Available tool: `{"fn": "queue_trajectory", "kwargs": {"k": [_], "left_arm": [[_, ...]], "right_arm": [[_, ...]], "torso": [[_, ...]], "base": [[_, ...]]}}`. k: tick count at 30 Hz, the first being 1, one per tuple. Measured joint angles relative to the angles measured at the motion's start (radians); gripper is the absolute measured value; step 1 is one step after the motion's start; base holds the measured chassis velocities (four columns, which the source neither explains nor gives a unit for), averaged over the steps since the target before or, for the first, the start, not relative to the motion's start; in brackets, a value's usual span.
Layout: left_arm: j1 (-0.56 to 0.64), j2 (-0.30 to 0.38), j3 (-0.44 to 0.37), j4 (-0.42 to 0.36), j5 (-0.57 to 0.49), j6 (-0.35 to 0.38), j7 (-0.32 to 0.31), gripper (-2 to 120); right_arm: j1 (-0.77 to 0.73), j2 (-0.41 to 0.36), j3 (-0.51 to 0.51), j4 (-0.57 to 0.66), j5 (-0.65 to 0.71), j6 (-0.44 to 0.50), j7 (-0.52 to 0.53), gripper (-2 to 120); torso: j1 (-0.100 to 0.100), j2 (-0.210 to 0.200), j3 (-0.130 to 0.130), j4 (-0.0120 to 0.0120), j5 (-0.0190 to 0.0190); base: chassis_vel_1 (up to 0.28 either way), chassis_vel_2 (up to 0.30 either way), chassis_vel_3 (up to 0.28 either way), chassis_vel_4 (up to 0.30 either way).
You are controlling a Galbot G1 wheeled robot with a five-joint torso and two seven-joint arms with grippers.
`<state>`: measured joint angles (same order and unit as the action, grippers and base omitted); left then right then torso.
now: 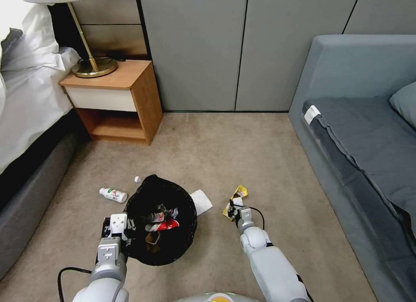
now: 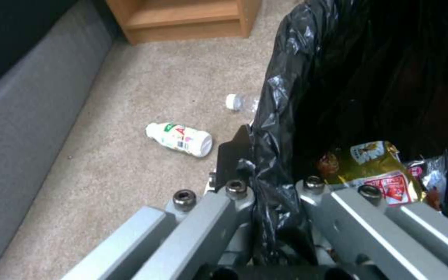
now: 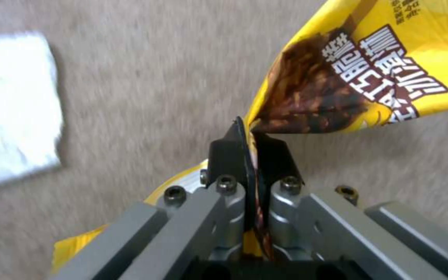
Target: Pick up the trash bin, then pick up the garbage from the floor and place it into the trash bin.
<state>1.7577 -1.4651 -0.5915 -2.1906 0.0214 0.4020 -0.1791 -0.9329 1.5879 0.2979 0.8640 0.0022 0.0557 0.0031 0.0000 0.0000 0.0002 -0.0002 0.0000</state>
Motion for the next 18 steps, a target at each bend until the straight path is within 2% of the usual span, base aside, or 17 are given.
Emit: {"fn": "queue_trajectory", "kwargs": {"k": [2,4,5,6,8,9,10,12,13,15,18], "left_arm": [[0.000,0.001,0.000,0.000,-0.002,0.000,0.000,1],[-0.003,0.005,-0.002,0.001,-0.008,0.001,0.001,1],[-0.003,0.005,-0.002,0.001,-0.008,0.001,0.001,1],[-0.005,0.006,-0.002,0.002,-0.011,0.002,0.001,1],[-0.011,0.007,-0.001,0.010,-0.016,0.003,0.002,1],[-0.011,0.007,-0.001,0.010,-0.016,0.003,0.002,1],[-0.018,0.006,0.000,0.019,-0.017,0.003,0.002,1],[-0.025,0.002,0.003,0.025,-0.017,0.003,0.001,1],[-0.025,0.002,0.003,0.025,-0.017,0.003,0.001,1],[-0.031,-0.001,0.007,0.029,-0.016,0.006,0.000,1],[-0.034,-0.001,0.008,0.031,-0.016,0.007,0.000,1]], "right_arm": [[-0.008,-0.005,-0.008,0.026,0.009,0.002,0.003,0],[-0.051,-0.027,-0.046,0.147,0.039,0.030,0.004,0],[-0.051,-0.027,-0.046,0.147,0.039,0.030,0.004,0],[-0.074,-0.041,-0.066,0.225,0.046,0.063,-0.007,0],[-0.107,-0.058,-0.094,0.352,0.040,0.150,-0.058,0],[-0.107,-0.058,-0.094,0.352,0.040,0.150,-0.058,0],[-0.129,-0.072,-0.117,0.442,0.031,0.217,-0.121,0],[-0.156,-0.091,-0.156,0.543,0.030,0.287,-0.206,0],[-0.156,-0.091,-0.156,0.543,0.030,0.287,-0.206,0],[-0.188,-0.113,-0.212,0.640,0.034,0.341,-0.291,0],[-0.203,-0.124,-0.243,0.675,0.039,0.350,-0.305,0]], "torso": [[0.000,0.000,0.000,0.0000,0.0001],[0.000,0.000,0.000,0.0000,0.0003],[0.000,0.000,0.000,0.0000,0.0003],[0.000,0.000,0.000,0.0001,0.0001],[0.000,0.000,0.000,0.0001,-0.0001],[0.000,0.000,0.000,0.0001,-0.0001],[0.000,0.000,0.000,0.0003,0.0001],[0.000,0.000,0.000,0.0004,0.0002],[0.000,0.000,0.000,0.0004,0.0002],[0.000,0.000,0.000,0.0004,0.0003],[0.000,0.000,0.000,0.0003,0.0003]], "base": [[0.000,0.000,0.000,0.000],[0.000,0.000,0.000,0.000],[0.000,0.000,0.000,0.000],[0.000,0.000,0.000,0.000],[0.000,0.000,0.000,0.000],[0.000,0.000,0.000,0.000],[0.000,0.000,0.000,0.000],[0.000,0.000,0.000,0.000],[0.000,0.000,0.000,0.000],[0.000,0.000,0.000,0.000],[0.000,0.000,0.000,0.000]]}}
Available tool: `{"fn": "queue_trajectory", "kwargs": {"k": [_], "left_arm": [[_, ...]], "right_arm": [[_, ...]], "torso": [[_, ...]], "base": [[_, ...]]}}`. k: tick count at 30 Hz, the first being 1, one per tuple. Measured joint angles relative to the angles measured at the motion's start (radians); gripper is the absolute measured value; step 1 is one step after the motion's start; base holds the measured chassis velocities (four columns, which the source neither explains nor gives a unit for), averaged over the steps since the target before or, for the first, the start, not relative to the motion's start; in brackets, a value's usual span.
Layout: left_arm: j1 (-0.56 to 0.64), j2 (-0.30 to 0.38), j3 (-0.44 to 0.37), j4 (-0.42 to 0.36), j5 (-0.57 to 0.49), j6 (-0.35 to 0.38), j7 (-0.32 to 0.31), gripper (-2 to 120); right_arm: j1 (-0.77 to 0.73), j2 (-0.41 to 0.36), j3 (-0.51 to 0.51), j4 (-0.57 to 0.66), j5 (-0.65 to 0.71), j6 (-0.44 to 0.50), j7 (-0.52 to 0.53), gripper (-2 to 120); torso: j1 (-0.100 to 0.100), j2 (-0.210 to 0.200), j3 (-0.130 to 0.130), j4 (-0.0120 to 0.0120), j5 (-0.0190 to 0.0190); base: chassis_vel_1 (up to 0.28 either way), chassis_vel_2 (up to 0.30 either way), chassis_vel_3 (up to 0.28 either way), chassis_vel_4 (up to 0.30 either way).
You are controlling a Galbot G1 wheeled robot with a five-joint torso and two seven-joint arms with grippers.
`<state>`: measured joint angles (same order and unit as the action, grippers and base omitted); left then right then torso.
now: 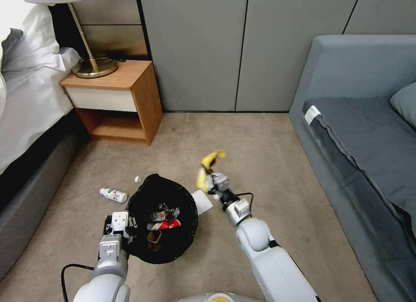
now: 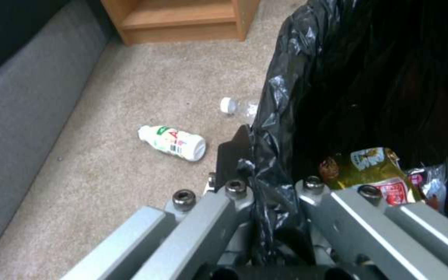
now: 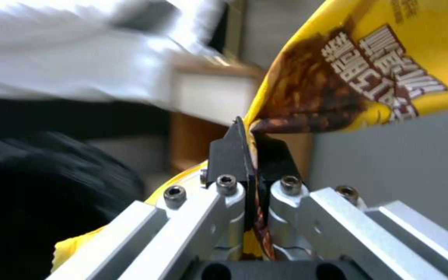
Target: Pick up the trash bin, then pick up the garbage from the floor and place it into the trash bin.
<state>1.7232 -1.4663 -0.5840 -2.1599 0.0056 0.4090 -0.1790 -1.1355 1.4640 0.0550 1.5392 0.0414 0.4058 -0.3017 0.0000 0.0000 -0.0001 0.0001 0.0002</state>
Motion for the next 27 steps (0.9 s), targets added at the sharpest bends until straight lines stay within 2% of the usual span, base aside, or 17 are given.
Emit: {"fn": "queue_trajectory", "kwargs": {"k": [3,5,6,9,14,18,20,23,27], "left_arm": [[-0.008,0.000,0.001,0.006,0.000,0.006,0.000,1],[-0.009,0.000,0.001,0.006,0.000,0.007,0.000,1],[-0.010,-0.001,0.002,0.006,0.001,0.010,0.000,1],[-0.011,-0.001,0.002,0.006,0.001,0.011,0.000,1],[-0.012,-0.003,0.004,0.007,0.002,0.011,0.000,1],[-0.012,-0.006,0.007,0.008,0.005,0.010,0.000,1],[-0.013,-0.008,0.010,0.008,0.006,0.010,0.000,1],[-0.012,-0.009,0.012,0.007,0.007,0.010,0.000,1],[-0.005,-0.010,0.013,0.002,0.007,0.010,0.001,1]], "right_arm": [[-0.047,-0.036,-0.118,0.062,-0.001,0.017,-0.009,0],[-0.051,-0.039,-0.127,0.064,-0.002,0.019,-0.009,0],[-0.062,-0.053,-0.165,0.065,-0.012,0.027,-0.009,0],[-0.065,-0.061,-0.189,0.049,-0.017,0.034,-0.009,0],[-0.066,-0.064,-0.199,0.004,-0.022,0.035,-0.007,0],[-0.066,-0.066,-0.199,-0.018,-0.016,0.025,0.003,0],[-0.064,-0.066,-0.191,-0.030,-0.014,0.007,0.011,0],[-0.060,-0.064,-0.187,-0.038,-0.015,0.000,0.015,10],[-0.050,-0.058,-0.186,-0.043,-0.014,-0.011,0.020,24]], "torso": [[0.000,0.000,0.000,-0.0001,-0.0001],[0.000,0.000,0.000,0.0000,0.0001],[0.000,0.000,0.000,0.0004,-0.0016],[0.000,0.000,0.000,0.0010,-0.0026],[0.000,0.000,0.000,0.0006,-0.0028],[0.000,0.000,0.000,0.0005,-0.0009],[0.000,0.000,0.000,-0.0005,0.0006],[0.000,0.000,0.000,-0.0012,0.0014],[0.000,0.000,0.000,-0.0006,0.0013]], "base": [[0.000,0.000,0.000,0.000],[0.000,0.000,0.000,0.000],[0.000,0.000,0.000,0.000],[0.000,0.000,0.000,0.000],[0.000,0.000,0.000,0.000],[0.000,0.000,0.000,0.000],[0.000,0.000,0.000,0.000],[0.000,0.000,0.000,0.000],[0.000,0.000,0.000,0.000]]}}
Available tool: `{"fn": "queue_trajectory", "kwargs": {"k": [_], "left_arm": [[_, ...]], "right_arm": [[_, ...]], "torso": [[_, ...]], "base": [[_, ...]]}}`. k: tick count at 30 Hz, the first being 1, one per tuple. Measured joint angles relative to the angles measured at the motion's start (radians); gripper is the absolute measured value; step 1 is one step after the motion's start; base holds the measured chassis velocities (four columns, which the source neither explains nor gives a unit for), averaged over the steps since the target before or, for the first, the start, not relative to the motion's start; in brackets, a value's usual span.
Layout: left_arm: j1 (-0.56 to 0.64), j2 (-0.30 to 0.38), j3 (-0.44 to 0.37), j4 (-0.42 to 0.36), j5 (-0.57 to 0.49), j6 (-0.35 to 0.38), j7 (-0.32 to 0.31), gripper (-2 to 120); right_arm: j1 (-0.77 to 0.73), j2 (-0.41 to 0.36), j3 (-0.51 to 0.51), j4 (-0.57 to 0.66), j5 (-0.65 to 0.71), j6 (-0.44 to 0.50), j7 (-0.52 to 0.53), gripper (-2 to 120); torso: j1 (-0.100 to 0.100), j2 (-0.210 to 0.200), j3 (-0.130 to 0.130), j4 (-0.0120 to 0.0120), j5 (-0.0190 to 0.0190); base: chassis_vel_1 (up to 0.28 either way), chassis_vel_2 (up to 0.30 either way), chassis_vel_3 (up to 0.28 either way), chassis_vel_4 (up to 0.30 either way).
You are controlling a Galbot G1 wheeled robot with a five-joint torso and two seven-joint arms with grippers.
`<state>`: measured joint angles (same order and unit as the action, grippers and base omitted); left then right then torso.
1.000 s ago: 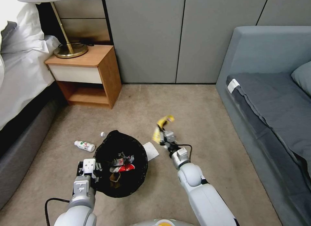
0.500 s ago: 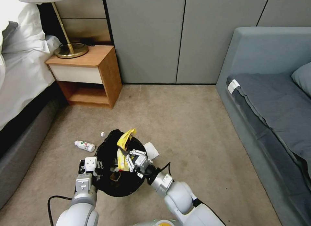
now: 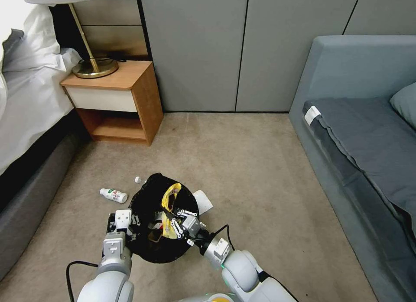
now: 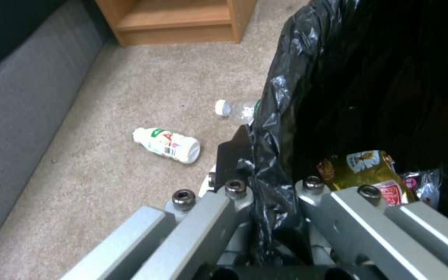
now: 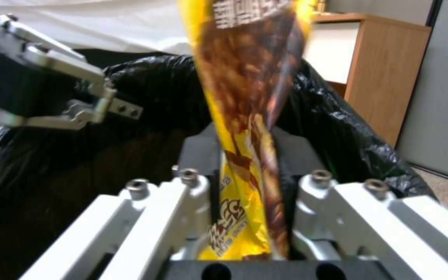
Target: Pick up the trash bin, then pick up the garbage from the floor and place it into the trash bin.
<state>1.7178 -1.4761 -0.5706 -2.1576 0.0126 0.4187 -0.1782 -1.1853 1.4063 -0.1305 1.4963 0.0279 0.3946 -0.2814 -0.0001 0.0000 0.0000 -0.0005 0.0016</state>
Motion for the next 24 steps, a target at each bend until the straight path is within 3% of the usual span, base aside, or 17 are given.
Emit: {"fn": "queue_trajectory", "kwargs": {"k": [2,4,5,7,17,24], "left_arm": [[0.002,0.000,0.000,-0.001,0.000,-0.001,0.000,1],[0.008,0.000,-0.001,-0.005,0.001,-0.002,0.001,1],[0.008,0.000,-0.001,-0.005,0.001,-0.002,0.001,1],[0.009,0.002,-0.001,-0.006,0.001,-0.002,0.001,1],[0.009,0.004,0.001,-0.006,0.005,-0.002,0.002,1],[0.007,0.010,-0.002,0.001,0.005,-0.002,0.003,1]], "right_arm": [[0.003,0.001,0.000,0.000,0.001,-0.003,0.001,28],[0.011,0.003,-0.004,0.002,0.005,-0.014,0.004,46],[0.011,0.003,-0.004,0.002,0.005,-0.014,0.004,46],[0.016,-0.004,-0.005,0.009,0.009,-0.020,0.005,60],[0.013,-0.026,-0.015,0.034,0.013,-0.025,0.006,96],[0.005,-0.044,-0.014,0.105,0.015,-0.019,0.010,100]], "torso": [[0.000,0.000,0.000,0.0001,-0.0001],[0.000,0.000,0.000,0.0001,-0.0005],[0.000,0.000,0.000,0.0001,-0.0005],[0.000,0.000,0.000,0.0003,-0.0011],[0.000,0.000,0.000,0.0004,-0.0015],[0.000,0.000,0.000,0.0006,-0.0013]], "base": [[0.000,0.000,0.000,0.000],[0.000,0.000,0.000,0.000],[0.000,0.000,0.000,0.000],[0.000,0.000,0.000,0.000],[0.000,0.000,0.000,0.000],[0.000,0.000,0.000,0.000]]}}
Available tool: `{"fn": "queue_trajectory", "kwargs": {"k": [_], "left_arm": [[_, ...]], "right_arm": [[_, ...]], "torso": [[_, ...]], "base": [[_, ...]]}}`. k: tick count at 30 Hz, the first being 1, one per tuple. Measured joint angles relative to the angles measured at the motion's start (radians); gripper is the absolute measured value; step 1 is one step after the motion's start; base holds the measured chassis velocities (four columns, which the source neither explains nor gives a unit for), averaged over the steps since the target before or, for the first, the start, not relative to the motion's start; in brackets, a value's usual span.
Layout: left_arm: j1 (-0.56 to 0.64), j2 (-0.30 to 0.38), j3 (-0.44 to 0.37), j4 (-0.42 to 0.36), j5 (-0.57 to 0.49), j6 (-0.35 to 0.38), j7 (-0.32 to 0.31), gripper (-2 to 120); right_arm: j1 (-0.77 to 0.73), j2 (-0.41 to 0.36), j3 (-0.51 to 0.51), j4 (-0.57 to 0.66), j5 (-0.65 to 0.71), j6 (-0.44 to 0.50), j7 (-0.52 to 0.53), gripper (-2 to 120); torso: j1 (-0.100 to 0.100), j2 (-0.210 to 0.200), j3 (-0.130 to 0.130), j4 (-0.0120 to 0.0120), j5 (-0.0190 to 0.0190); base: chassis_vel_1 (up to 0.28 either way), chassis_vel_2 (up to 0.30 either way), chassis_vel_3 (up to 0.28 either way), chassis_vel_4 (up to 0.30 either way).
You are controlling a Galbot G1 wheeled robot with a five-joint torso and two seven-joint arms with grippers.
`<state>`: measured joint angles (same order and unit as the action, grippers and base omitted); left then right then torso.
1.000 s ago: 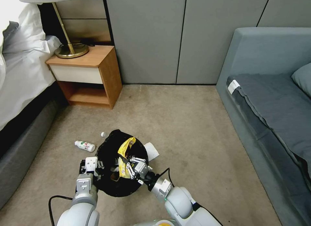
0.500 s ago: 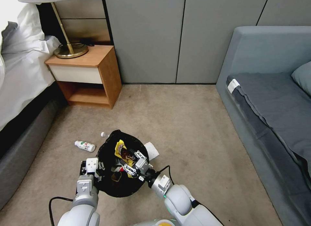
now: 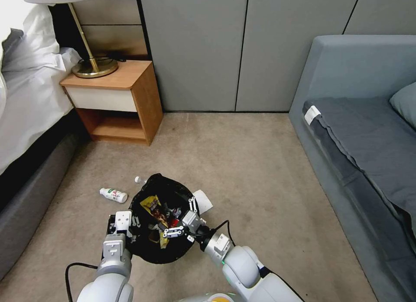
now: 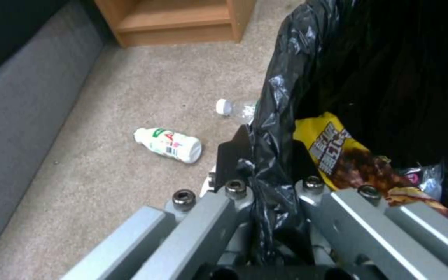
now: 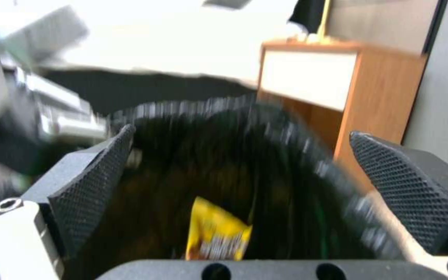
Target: Pick up the trash bin, then pick up the garbage from the floor and place it into the trash bin.
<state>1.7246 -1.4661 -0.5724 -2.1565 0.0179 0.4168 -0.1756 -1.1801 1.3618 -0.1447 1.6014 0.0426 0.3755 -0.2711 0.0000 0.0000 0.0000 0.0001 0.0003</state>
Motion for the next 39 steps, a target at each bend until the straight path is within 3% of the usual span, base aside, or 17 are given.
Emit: {"fn": "queue_trajectory", "kwargs": {"k": [6,12,18,39], "left_arm": [[-0.009,0.006,-0.006,0.010,-0.002,0.002,0.000,1],[-0.022,0.013,-0.019,0.027,-0.017,0.002,0.000,1],[-0.033,0.026,-0.033,0.014,-0.045,0.023,0.005,1],[-0.036,0.026,-0.038,0.012,-0.056,0.021,0.001,1]], "right_arm": [[-0.015,-0.010,0.037,0.137,0.021,-0.007,0.033,100],[-0.081,0.005,0.186,0.223,-0.004,-0.028,0.135,100],[-0.147,0.028,0.299,0.207,-0.007,-0.055,0.251,100],[-0.173,0.031,0.374,0.130,0.000,-0.057,0.243,100]], "torso": [[0.000,0.000,0.000,0.0000,0.0001],[0.000,0.000,0.000,-0.0001,-0.0001],[0.000,0.000,0.000,-0.0004,-0.0009],[0.000,0.000,0.000,-0.0002,-0.0005]], "base": [[0.000,0.000,0.000,0.000],[0.000,0.000,0.000,0.000],[0.000,0.000,0.000,0.000],[0.000,0.000,0.000,0.000]]}}
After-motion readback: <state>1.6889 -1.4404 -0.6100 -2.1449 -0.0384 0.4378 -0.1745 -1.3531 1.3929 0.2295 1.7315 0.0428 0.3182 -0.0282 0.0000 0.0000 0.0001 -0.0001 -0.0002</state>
